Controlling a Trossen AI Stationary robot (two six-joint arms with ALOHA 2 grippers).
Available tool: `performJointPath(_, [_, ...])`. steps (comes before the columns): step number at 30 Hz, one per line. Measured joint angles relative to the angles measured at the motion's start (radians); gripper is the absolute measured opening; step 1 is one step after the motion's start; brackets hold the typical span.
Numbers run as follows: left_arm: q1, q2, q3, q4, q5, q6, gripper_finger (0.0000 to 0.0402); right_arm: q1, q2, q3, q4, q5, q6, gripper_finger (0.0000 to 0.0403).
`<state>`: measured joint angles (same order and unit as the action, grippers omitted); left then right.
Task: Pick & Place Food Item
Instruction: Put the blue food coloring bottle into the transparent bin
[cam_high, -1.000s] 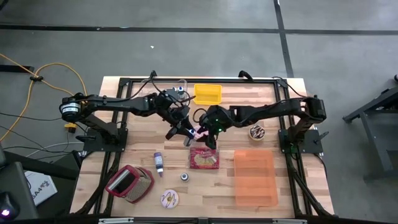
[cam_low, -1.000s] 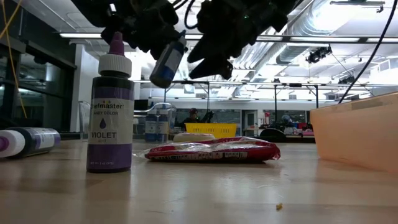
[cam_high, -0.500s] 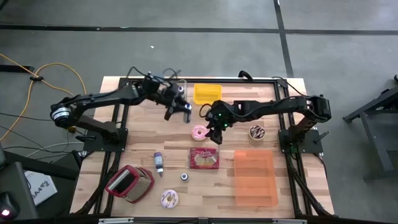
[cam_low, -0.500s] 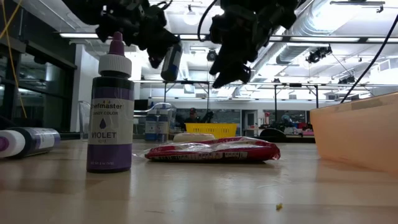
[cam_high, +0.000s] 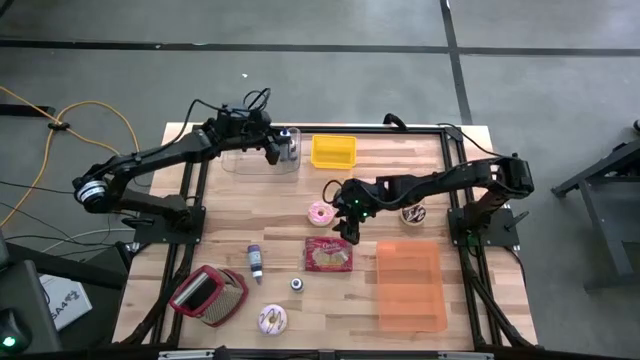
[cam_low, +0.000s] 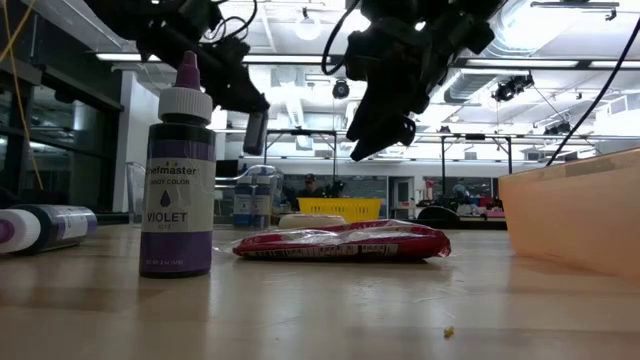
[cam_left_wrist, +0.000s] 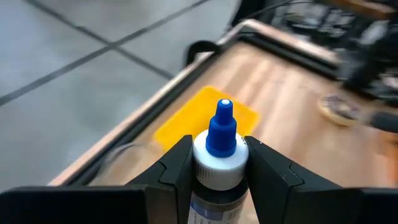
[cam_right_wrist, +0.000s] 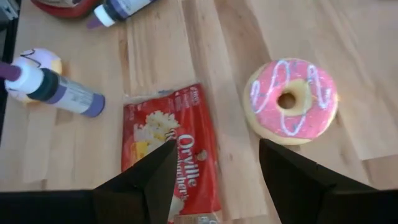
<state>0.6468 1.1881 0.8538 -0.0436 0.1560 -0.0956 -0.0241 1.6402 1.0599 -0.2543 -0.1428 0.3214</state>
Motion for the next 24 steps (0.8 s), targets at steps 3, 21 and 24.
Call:
performJointPath(3, [0.0,0.0,-0.017,0.007,-0.075,-0.003,0.0112,0.022,0.0,0.0,0.002,0.017,-0.001,0.0213])
performJointPath(21, [0.024,-0.075,-0.272,0.213,-0.195,-0.077,0.0111,0.09,0.0,0.0,0.004,0.04,0.014,0.0213])
performJointPath(24, [0.025,-0.099,-0.326,0.245,-0.236,-0.081,0.0111,0.09,0.0,0.0,0.004,0.046,0.015,0.0213])
